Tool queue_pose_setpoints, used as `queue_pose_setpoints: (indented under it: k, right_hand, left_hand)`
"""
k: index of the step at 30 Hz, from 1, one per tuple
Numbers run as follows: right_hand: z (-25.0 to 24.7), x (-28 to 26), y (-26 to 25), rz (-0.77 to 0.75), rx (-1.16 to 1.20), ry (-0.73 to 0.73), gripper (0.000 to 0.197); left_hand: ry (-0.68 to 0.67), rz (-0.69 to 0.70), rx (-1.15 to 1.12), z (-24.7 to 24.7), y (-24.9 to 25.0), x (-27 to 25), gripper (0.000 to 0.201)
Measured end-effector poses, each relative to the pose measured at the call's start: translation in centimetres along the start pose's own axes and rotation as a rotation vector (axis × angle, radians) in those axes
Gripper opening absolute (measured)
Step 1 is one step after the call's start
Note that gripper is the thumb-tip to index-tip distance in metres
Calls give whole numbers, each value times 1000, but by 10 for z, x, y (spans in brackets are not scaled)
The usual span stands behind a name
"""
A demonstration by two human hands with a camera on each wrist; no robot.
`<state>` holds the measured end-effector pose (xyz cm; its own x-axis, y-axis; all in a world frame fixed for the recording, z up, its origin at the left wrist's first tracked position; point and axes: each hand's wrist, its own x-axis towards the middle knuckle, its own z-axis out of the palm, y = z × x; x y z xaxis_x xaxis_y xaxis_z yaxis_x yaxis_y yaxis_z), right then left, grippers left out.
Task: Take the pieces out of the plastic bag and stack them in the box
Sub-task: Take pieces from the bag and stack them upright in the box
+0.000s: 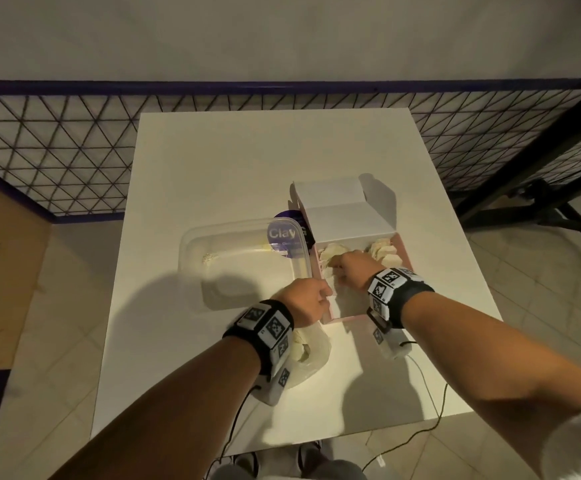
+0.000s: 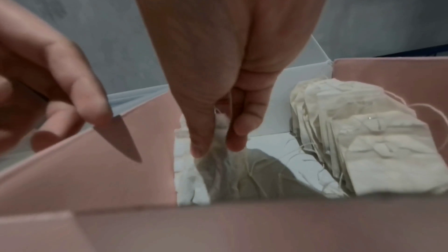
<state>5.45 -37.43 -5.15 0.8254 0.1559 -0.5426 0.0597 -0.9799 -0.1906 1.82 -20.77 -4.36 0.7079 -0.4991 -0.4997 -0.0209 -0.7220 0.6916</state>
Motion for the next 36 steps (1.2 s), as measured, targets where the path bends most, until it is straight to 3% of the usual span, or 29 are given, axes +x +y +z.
queue_pose_setpoints:
  k: [4, 7, 9, 12, 16, 18, 20, 23, 26, 28, 31, 32, 36]
  right_hand:
    - [-3, -18, 7, -93, 129, 225, 35]
    - [5, -31, 10, 8, 286, 418, 30]
    - [10, -31, 9, 223, 449, 386, 34]
    - [16, -22, 3, 407, 472, 145, 28]
    - [19, -10, -8, 356, 561, 117, 3]
    - [19, -8, -10, 339, 592, 81, 7]
    - [18, -11, -10, 345, 580, 94, 22]
    - [8, -32, -13, 308, 519, 257, 42]
    - [-1, -75, -38, 123, 581, 441, 28]
    - [2, -104, -65, -61, 567, 352, 14]
    - [28, -118, -97, -191, 369, 129, 17]
    - [38, -115, -105, -183, 287, 76, 19]
    - [60, -99, -133, 3, 132, -68, 27]
  left_hand:
    - [15, -6, -4, 0, -3, 4, 28]
    - [22, 6, -42, -1, -5, 4, 28]
    - [26, 17, -45, -2, -6, 4, 29]
    - [33, 28, -40, -2, -5, 5, 30]
    - [24, 28, -35, -2, -4, 3, 32]
    - [19, 41, -56, -6, -2, 0, 32]
    - [33, 88, -117, -17, 1, -9, 30]
    - [165, 219, -270, -51, -5, -39, 20]
    - [295, 185, -270, -87, -31, -80, 12]
    - [281, 143, -187, -94, -51, -110, 14]
    - [115, 65, -23, -74, -74, -138, 9]
    - [85, 47, 61, -62, -78, -140, 4]
    - [107, -12, 182, -23, -82, -142, 31]
